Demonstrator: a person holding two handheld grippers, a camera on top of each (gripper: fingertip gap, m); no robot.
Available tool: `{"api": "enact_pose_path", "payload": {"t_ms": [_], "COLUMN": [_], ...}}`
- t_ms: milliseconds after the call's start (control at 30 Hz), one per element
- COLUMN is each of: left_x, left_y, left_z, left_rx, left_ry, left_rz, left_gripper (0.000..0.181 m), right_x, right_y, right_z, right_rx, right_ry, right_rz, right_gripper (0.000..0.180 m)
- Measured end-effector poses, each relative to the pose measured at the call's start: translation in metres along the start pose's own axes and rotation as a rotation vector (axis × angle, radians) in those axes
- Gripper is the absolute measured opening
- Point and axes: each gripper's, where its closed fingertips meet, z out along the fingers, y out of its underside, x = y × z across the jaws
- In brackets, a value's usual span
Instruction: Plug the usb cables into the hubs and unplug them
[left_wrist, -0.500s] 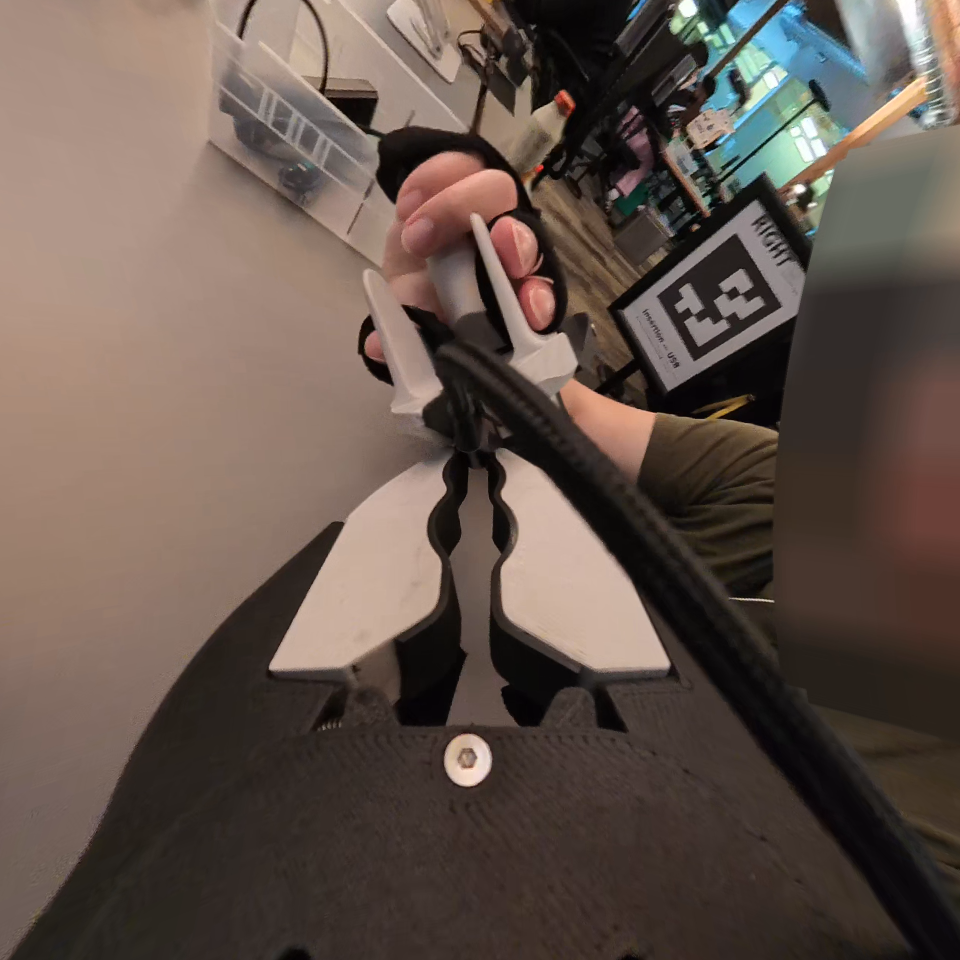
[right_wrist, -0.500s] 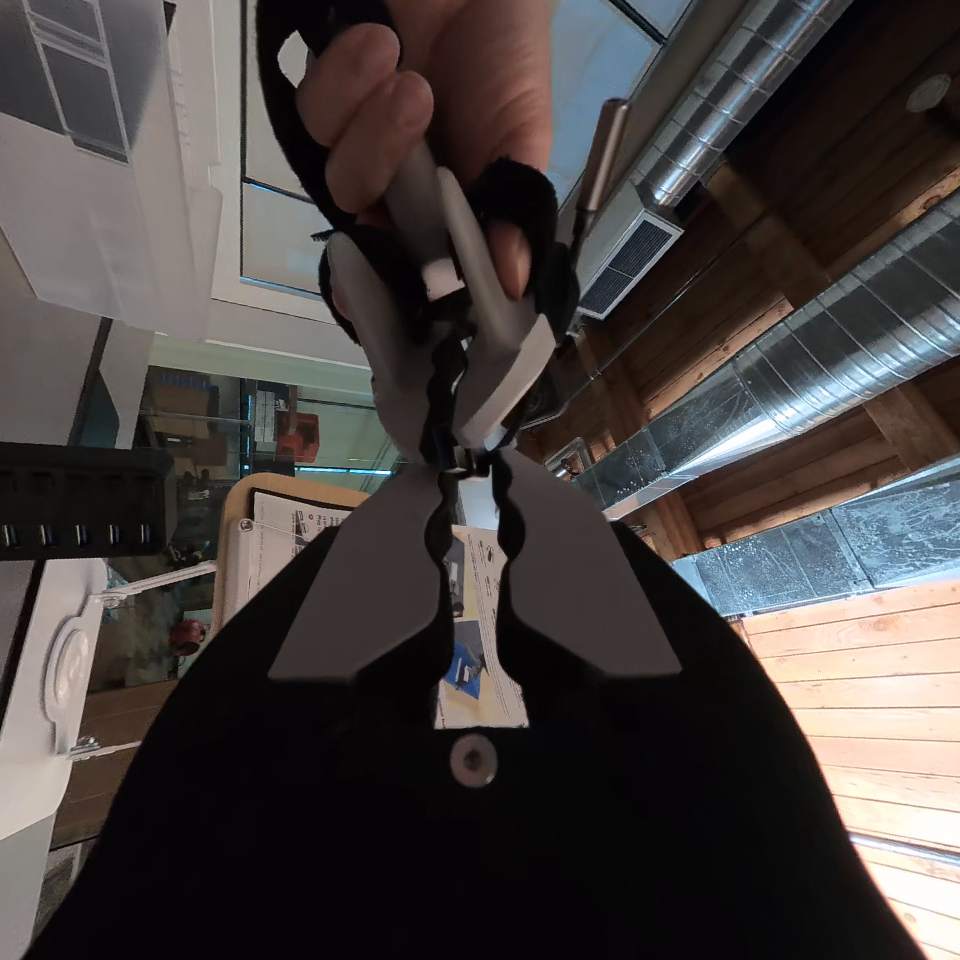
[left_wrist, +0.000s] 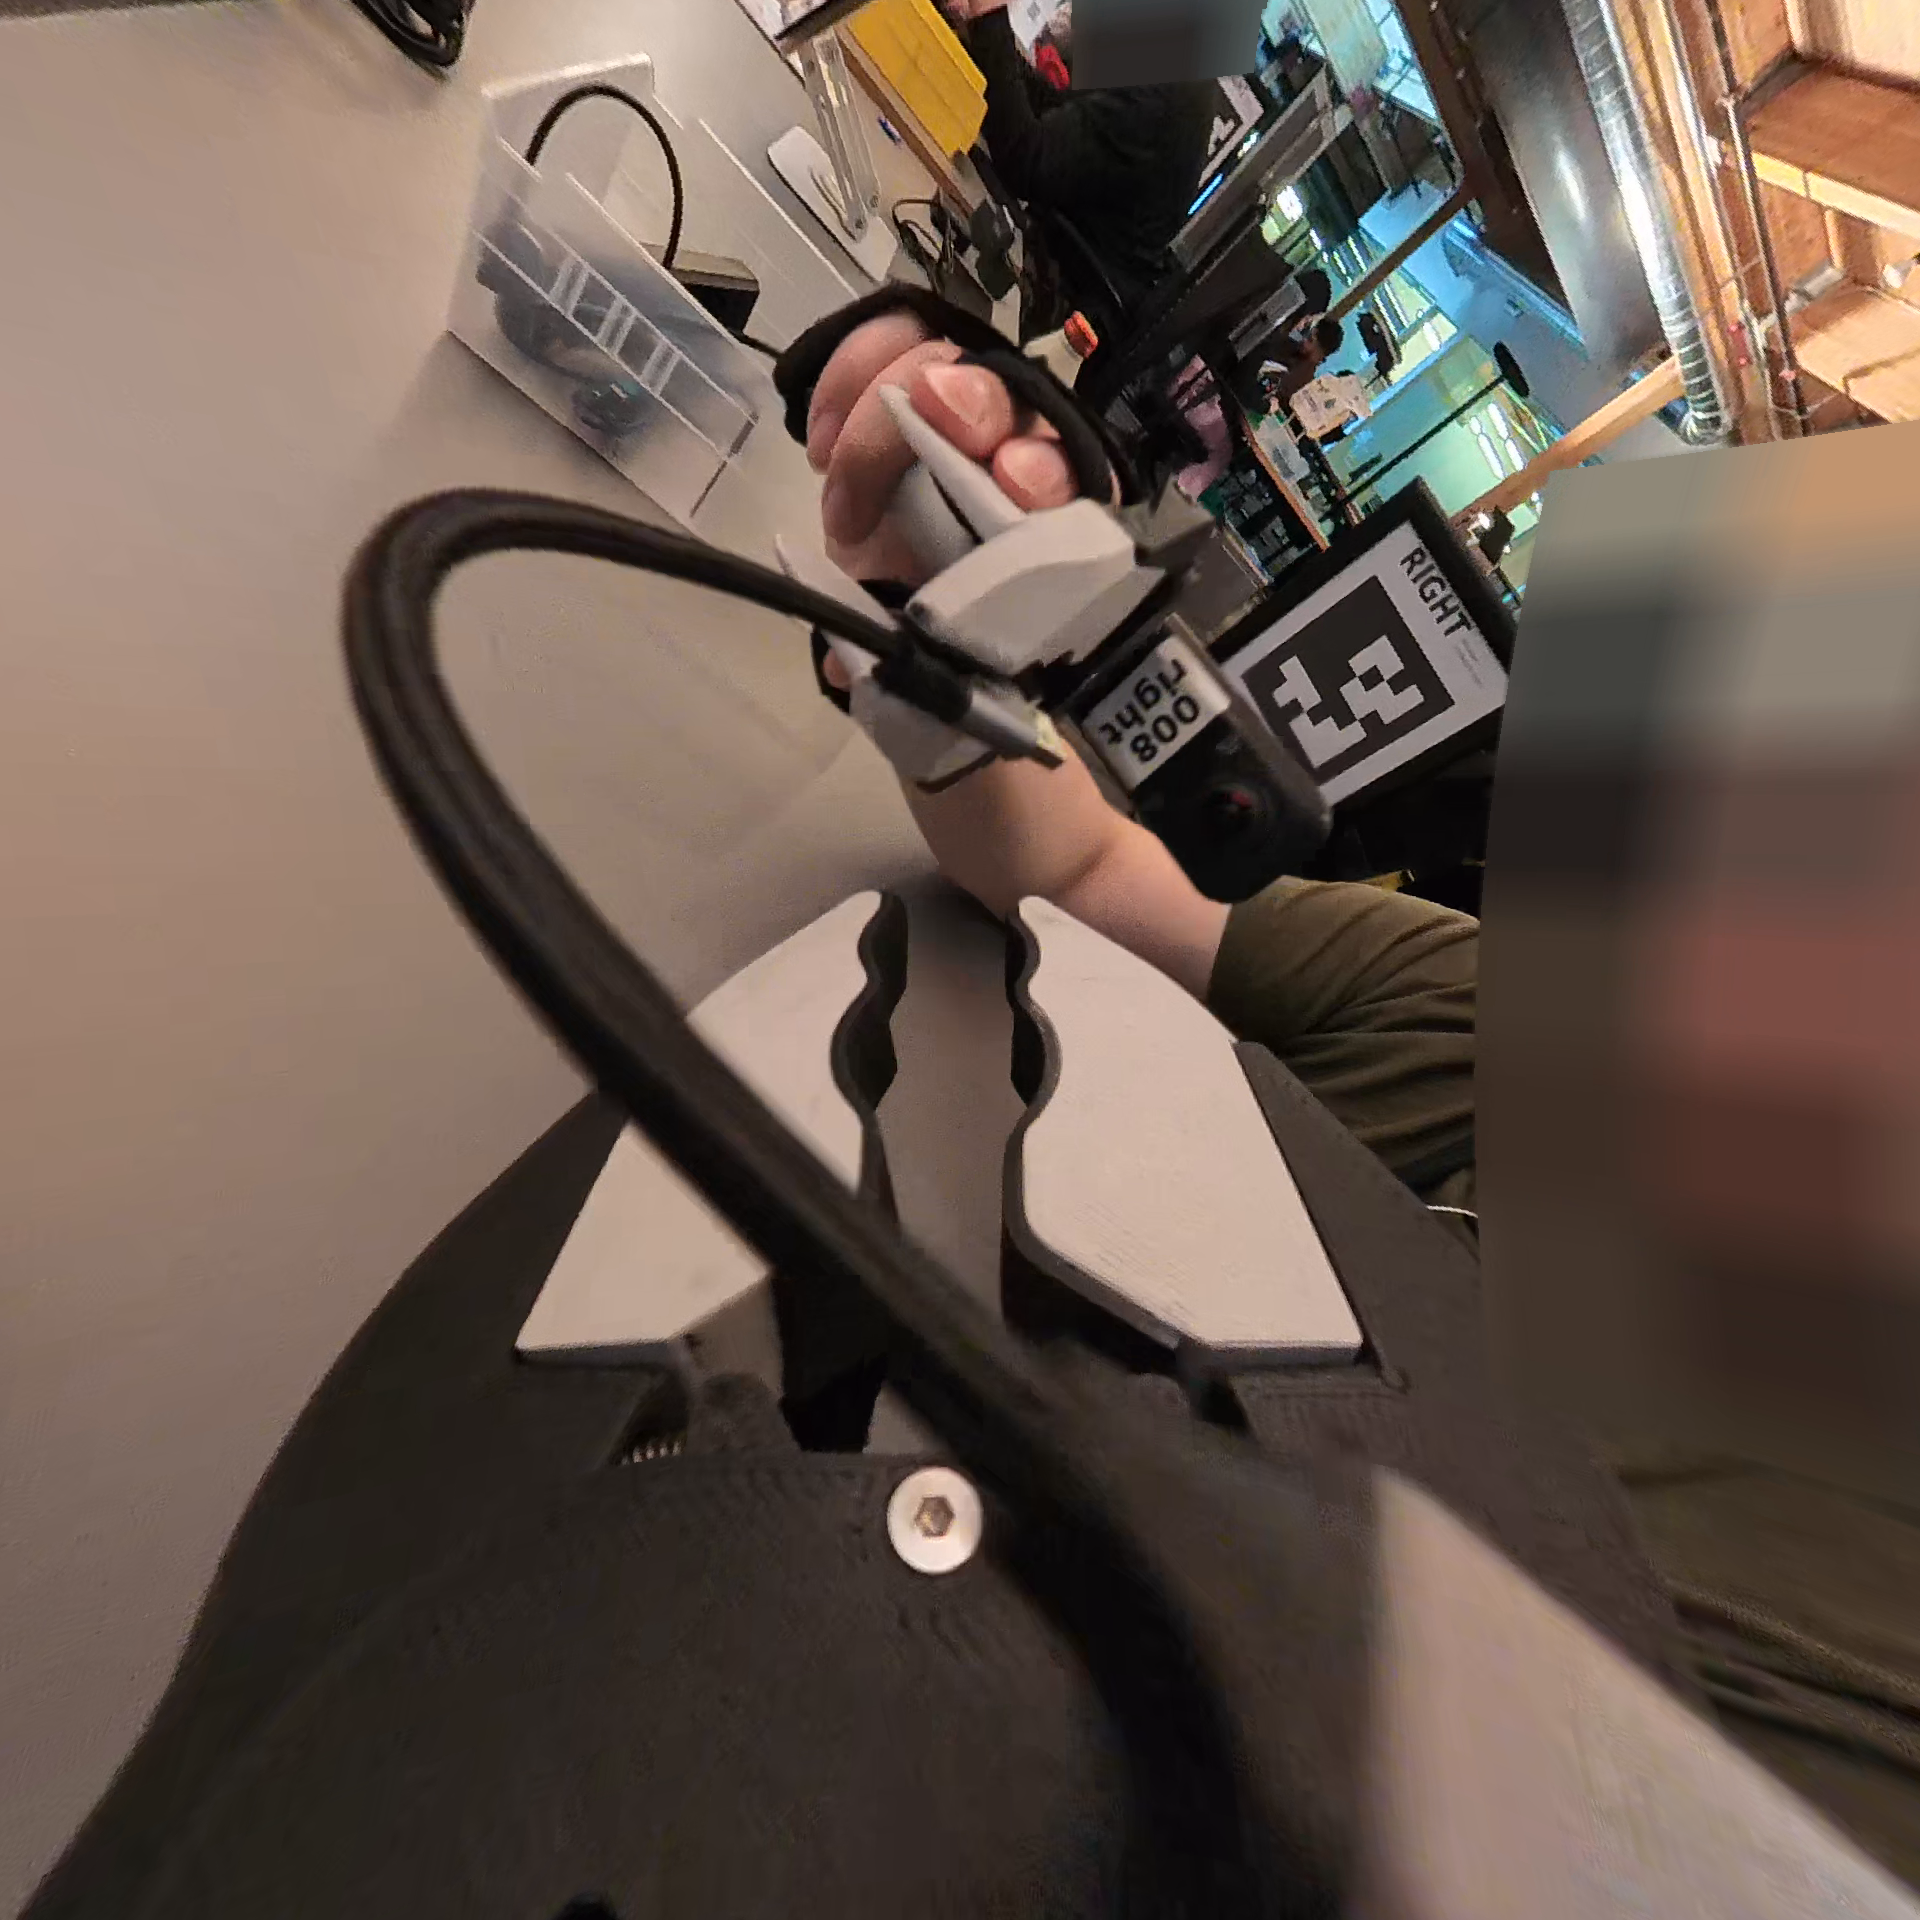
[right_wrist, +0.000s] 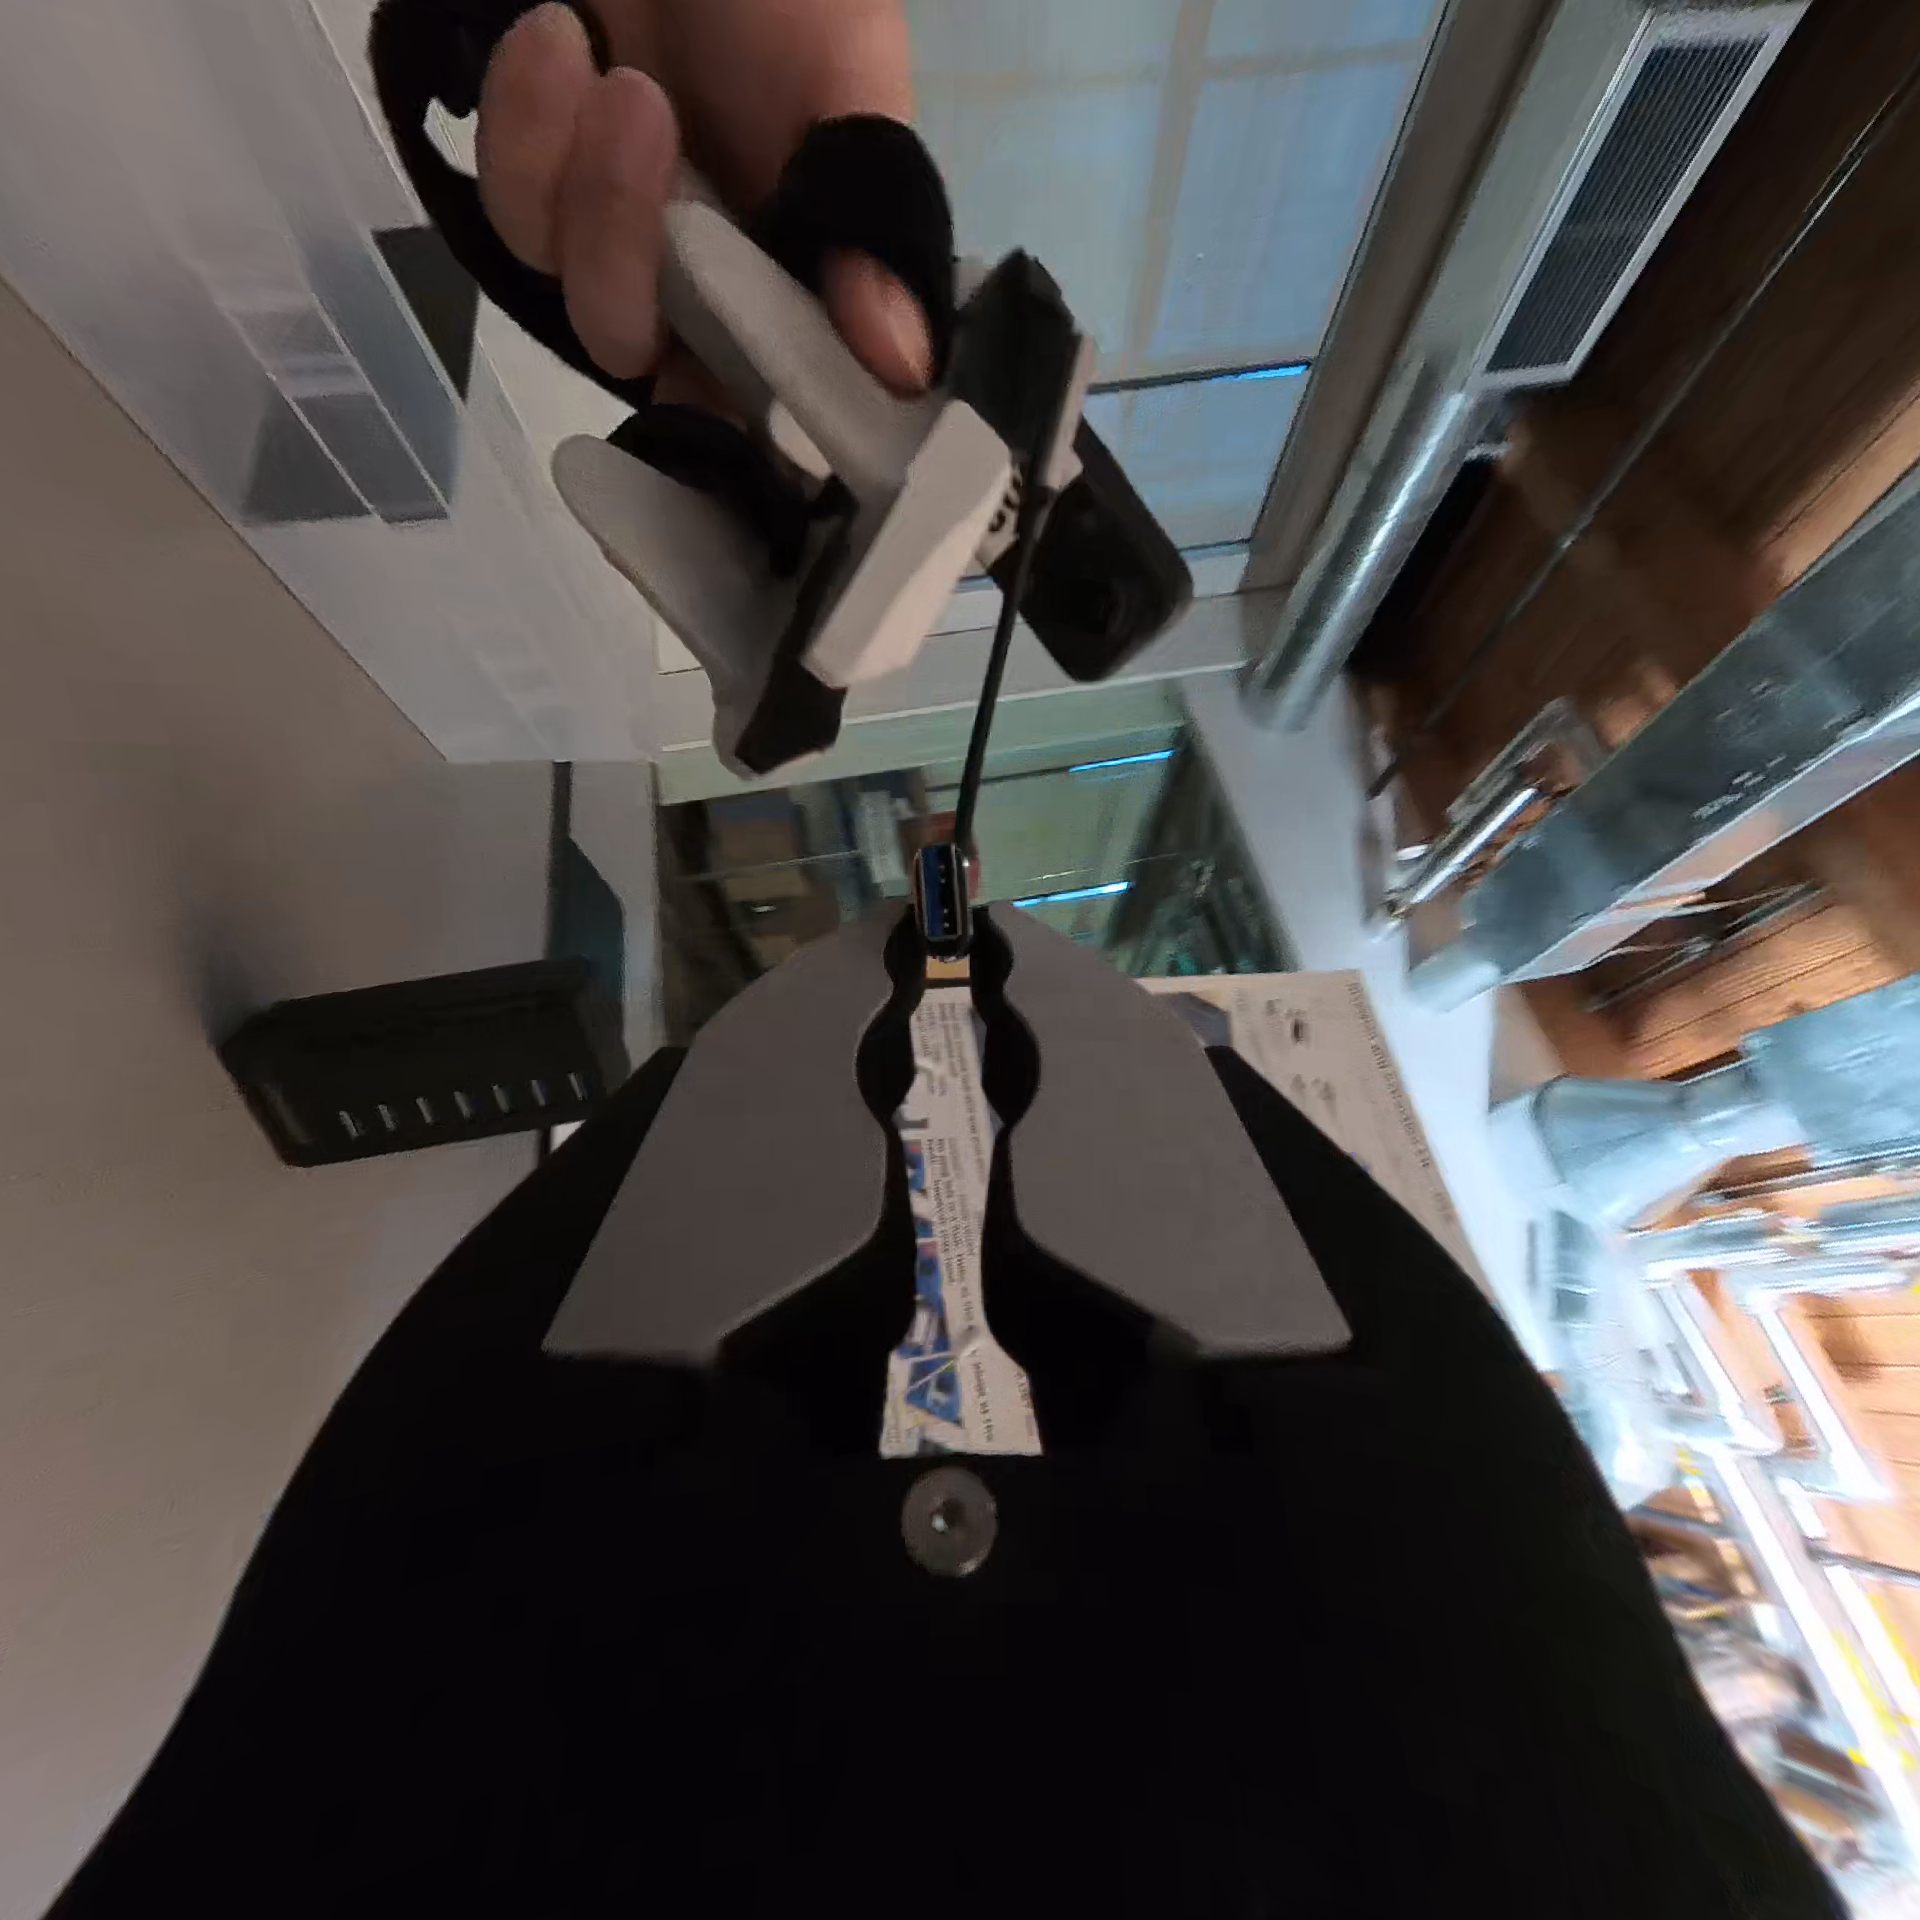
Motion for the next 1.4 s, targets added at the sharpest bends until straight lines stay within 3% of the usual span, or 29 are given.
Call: {"api": "enact_pose_path", "payload": {"t_ms": [200,367,667,767,900,1000,1167,1400], "left_x": [-0.008,-0.011,-0.023,-0.009,0.005,0.003,-0.002,-0.012], "left_y": [-0.001,-0.001,-0.004,-0.012,-0.020,-0.021,-0.023,-0.014], "left_z": [-0.017,-0.034,-0.067,-0.048,0.003,0.035,0.055,0.068], "left_rx": [0.032,0.056,0.100,0.089,0.030,-0.023,-0.033,-0.059], "left_ry": [-0.082,-0.160,-0.447,-0.438,-0.375,-0.390,-0.456,-0.394], "left_rz": [0.000,0.007,0.042,0.154,0.322,0.418,0.544,0.462], "left_gripper": [0.016,0.016,0.020,0.023,0.023,0.023,0.028,0.024], "right_x": [0.006,0.012,0.001,-0.010,-0.031,-0.047,-0.060,-0.066], "right_y": [0.013,0.011,0.011,0.009,0.009,0.008,0.002,-0.001], "right_z": [-0.005,-0.018,-0.072,-0.081,-0.076,-0.069,-0.063,-0.059], "right_rx": [-0.083,-0.051,0.011,0.044,-0.025,-0.086,-0.128,-0.165], "right_ry": [-0.106,-0.214,-0.721,-0.895,-1.031,-1.073,-1.111,-1.124], "right_rz": [0.105,0.254,0.950,1.171,1.288,1.274,1.242,1.230], "right_gripper": [0.008,0.008,0.008,0.008,0.008,0.008,0.008,0.008]}}
